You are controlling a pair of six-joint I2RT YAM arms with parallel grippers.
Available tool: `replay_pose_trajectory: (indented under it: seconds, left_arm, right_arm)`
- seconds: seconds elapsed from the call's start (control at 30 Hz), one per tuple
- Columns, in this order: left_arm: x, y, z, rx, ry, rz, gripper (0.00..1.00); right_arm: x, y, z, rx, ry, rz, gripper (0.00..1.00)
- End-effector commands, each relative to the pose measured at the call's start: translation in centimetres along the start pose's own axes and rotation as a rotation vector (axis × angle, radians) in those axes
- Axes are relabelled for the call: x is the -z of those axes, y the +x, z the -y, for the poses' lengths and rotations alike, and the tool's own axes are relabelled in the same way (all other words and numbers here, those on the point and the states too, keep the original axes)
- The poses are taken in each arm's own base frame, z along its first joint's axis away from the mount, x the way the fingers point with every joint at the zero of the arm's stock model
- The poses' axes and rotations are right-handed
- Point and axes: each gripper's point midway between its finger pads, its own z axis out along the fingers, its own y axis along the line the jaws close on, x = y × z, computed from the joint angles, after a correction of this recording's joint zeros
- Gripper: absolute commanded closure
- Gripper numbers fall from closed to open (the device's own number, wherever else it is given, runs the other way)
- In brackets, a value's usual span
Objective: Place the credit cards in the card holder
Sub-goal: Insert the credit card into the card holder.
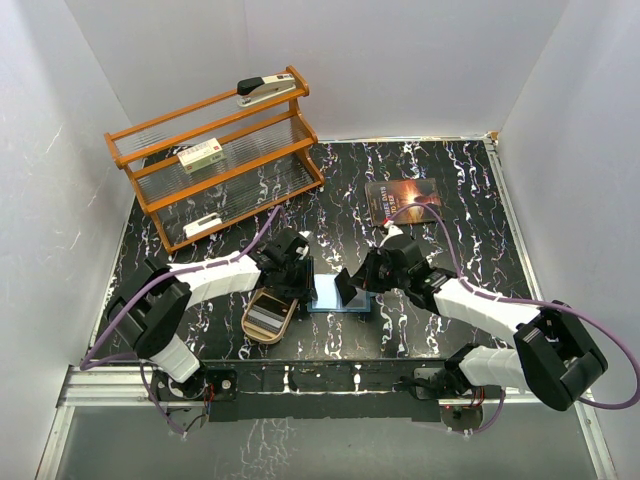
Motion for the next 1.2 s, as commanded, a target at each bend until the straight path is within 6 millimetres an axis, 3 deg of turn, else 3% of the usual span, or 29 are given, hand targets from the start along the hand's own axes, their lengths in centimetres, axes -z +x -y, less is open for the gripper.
replay_pose_trajectory:
  seconds: [0.0,0.63,1.17]
  left_arm:
    - [-0.3,-0.2,-1.5,-0.008,-0.077,0.021,0.82]
    - [-1.1,0.8,-1.8,0.003,-0.071,-0.022,0.90]
    - [-1.1,1.1,-1.9,0.004,-0.069,-0.030,0.92]
  right_arm:
    - [0.1,-1.8,-1.4,-0.010,-0.073,0.076,1.00]
    - [-1.1,-0.6,0.6,-0.062,-0.051,0.051,1.00]
    - [-0.6,-0.6,1.4,-0.089,-0.026,0.086,1.00]
